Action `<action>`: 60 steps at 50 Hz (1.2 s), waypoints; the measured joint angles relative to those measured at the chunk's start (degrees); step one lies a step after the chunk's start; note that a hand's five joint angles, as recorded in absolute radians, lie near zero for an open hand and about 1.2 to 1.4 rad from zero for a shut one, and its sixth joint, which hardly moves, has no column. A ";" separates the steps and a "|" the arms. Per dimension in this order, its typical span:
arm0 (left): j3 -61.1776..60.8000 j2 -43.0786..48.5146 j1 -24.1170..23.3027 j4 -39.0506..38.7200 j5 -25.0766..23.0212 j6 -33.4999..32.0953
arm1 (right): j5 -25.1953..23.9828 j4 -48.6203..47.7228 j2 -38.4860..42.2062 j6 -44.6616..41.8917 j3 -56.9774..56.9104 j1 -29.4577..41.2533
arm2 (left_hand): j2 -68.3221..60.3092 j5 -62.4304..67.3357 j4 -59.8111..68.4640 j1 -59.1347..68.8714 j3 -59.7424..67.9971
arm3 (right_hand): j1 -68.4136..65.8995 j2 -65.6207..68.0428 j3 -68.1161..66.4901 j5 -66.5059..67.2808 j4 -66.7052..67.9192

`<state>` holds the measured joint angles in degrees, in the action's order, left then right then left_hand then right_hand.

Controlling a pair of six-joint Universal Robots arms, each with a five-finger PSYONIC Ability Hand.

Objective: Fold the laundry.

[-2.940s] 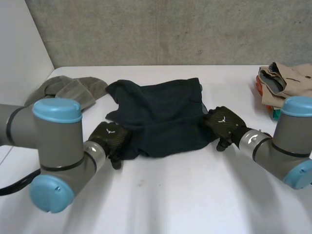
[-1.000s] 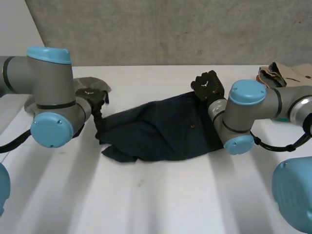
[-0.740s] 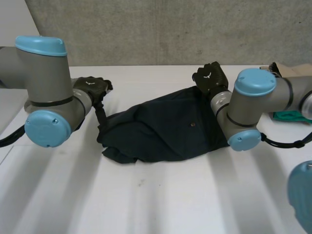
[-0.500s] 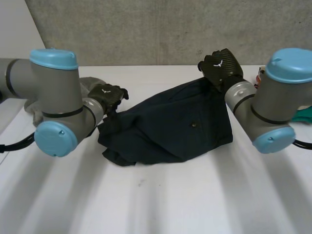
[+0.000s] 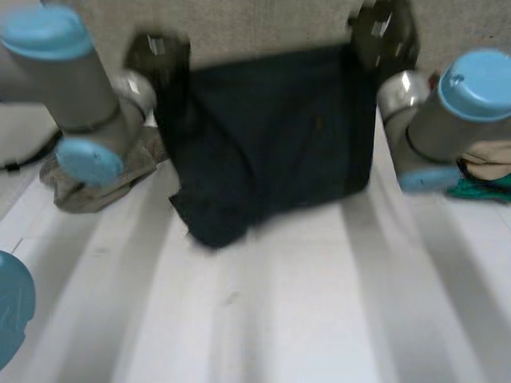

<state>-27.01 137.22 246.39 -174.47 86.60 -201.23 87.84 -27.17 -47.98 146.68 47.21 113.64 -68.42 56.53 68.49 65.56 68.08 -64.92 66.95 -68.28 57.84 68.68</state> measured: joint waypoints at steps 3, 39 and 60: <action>5.99 -1.38 0.19 -4.70 -1.33 1.51 | 3.27 -6.69 1.41 1.69 -6.50 0.23 | 0.00 0.00 0.00 0.00 0.00 | 0.00 0.00 0.00 0.00 0.00; -53.52 -16.83 -2.17 -13.34 -8.96 -2.70 | -3.01 2.32 -7.72 -0.78 36.11 -1.12 | -0.14 0.00 0.22 0.00 0.25 | 0.00 0.60 -0.01 0.49 0.01; -71.37 -40.77 -7.60 36.51 -12.67 -24.20 | -11.02 57.10 -34.27 -31.44 53.33 -6.44 | -0.15 0.00 0.24 0.00 0.25 | 0.00 0.60 -0.02 0.49 0.02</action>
<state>-98.38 96.46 238.80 -137.96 73.93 -225.43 76.82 29.93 -82.25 115.23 100.54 107.20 -68.57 56.54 68.73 65.56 68.33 -64.92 67.55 -68.30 58.33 68.70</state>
